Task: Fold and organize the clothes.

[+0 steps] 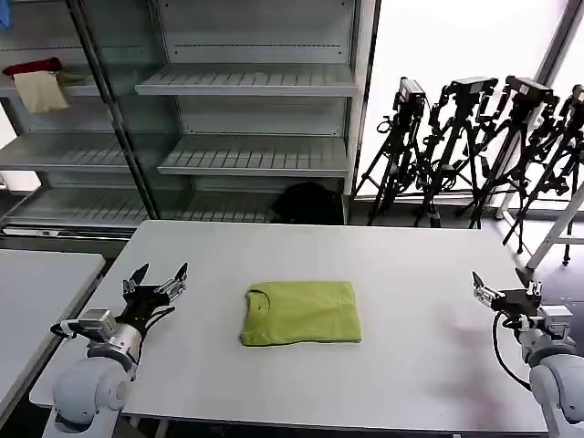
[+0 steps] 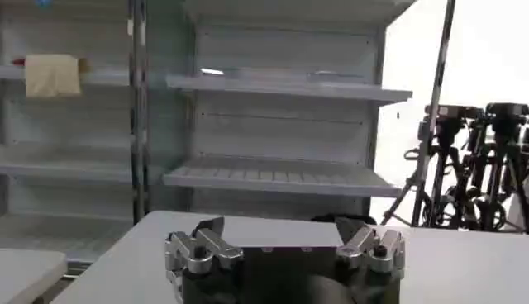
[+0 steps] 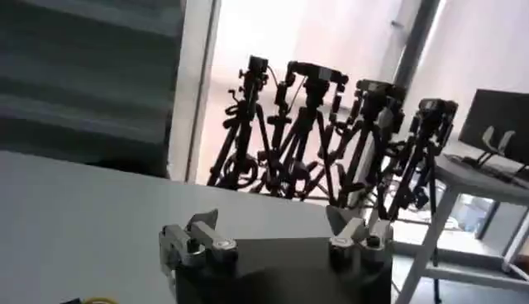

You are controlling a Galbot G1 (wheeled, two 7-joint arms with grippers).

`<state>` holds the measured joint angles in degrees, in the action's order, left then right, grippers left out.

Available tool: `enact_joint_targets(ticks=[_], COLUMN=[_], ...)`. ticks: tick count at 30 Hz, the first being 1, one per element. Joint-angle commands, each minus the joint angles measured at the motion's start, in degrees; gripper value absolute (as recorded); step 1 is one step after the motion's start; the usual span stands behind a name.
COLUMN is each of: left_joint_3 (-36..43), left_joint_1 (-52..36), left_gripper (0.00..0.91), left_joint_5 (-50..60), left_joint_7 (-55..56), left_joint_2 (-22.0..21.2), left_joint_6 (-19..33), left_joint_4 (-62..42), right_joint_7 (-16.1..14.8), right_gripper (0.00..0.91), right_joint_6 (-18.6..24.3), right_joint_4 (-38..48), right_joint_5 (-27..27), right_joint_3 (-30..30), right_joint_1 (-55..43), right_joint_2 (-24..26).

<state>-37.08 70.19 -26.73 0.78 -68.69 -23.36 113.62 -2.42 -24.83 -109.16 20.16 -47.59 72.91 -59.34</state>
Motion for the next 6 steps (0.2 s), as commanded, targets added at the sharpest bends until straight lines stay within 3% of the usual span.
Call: enact_joint_targets(ticks=[1, 6], left_joint_3=[-0.4, -0.3], left_joint_1=[0.1, 0.0], left_gripper=[0.907, 0.907], left_joint_5=[-1.2, -1.1], left_joint_7=[0.1, 0.2], left_joint_2=[0.1, 0.0], left_joint_6=[-0.4, -0.5], left_joint_4=[0.1, 0.1], right_joint_7=[-0.4, 0.8], right_gripper=[0.907, 0.907], right_joint_6=[-0.5, -2.5], right_joint_4=[-1.0, -2.9], right_joint_5=[1.0, 4.3], right_joint_3=[-0.3, 0.3], right_joint_1=[0.3, 1.0], right_joint_2=[0.1, -0.6])
